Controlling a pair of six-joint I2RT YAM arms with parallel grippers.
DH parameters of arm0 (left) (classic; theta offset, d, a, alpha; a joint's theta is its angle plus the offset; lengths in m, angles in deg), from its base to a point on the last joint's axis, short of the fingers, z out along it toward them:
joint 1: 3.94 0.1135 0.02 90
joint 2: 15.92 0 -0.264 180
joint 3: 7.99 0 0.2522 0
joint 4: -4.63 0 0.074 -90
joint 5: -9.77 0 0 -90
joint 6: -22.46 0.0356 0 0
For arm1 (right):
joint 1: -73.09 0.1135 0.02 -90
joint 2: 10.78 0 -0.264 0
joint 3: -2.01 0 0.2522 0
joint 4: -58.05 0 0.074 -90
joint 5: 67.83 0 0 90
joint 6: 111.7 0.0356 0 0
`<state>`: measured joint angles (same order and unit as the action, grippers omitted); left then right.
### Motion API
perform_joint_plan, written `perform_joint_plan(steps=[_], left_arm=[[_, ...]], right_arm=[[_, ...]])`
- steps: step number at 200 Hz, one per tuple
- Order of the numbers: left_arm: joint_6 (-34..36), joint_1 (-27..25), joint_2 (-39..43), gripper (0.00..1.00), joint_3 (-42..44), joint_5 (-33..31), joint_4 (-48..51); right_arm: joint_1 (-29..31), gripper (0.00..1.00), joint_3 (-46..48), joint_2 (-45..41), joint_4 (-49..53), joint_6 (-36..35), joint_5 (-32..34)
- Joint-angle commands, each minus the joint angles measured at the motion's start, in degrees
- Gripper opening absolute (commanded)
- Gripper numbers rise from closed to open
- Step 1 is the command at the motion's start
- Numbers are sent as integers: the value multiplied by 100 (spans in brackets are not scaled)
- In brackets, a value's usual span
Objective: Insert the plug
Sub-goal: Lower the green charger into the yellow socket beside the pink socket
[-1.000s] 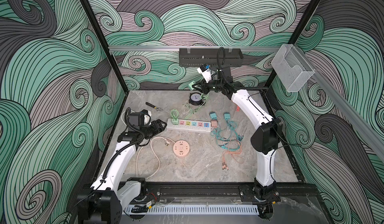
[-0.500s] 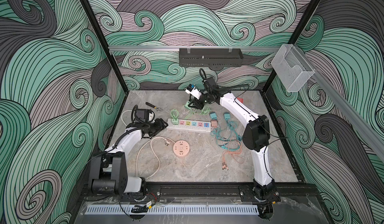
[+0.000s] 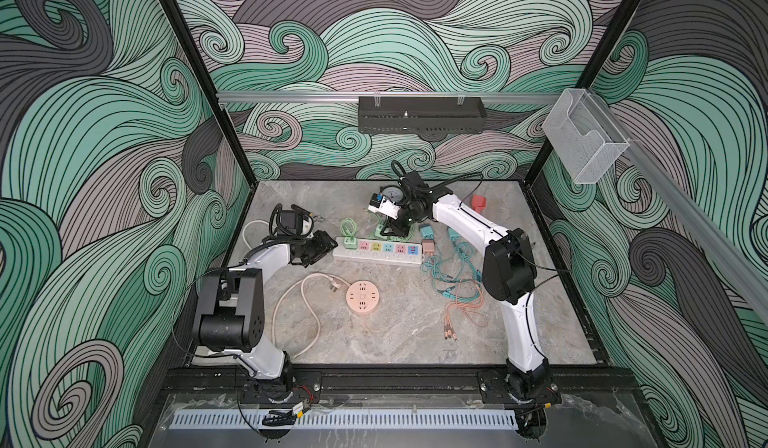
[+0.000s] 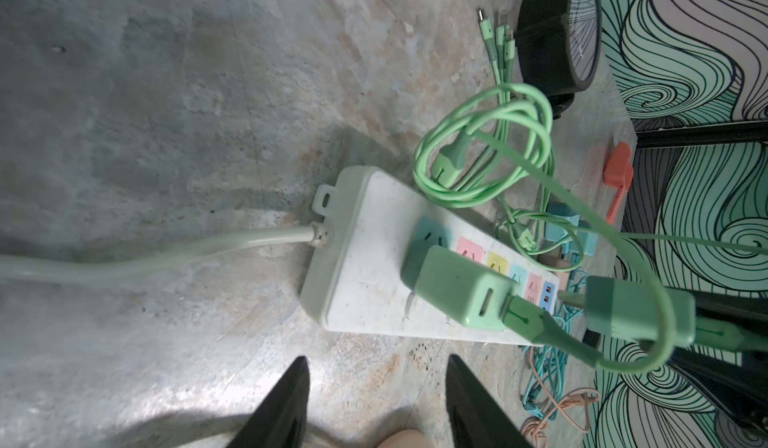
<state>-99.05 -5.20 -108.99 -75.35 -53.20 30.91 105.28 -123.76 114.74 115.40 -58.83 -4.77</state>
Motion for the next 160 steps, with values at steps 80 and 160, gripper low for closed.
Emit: perform_joint_plan(steps=[80,160], left_arm=[[173,31,-629,48,-290,96,-224],[189,31,-782,44,-326,197,-223]], right_arm=[[226,8,0,228,74,-375,281],[319,8,-234,536,83,-347,326]])
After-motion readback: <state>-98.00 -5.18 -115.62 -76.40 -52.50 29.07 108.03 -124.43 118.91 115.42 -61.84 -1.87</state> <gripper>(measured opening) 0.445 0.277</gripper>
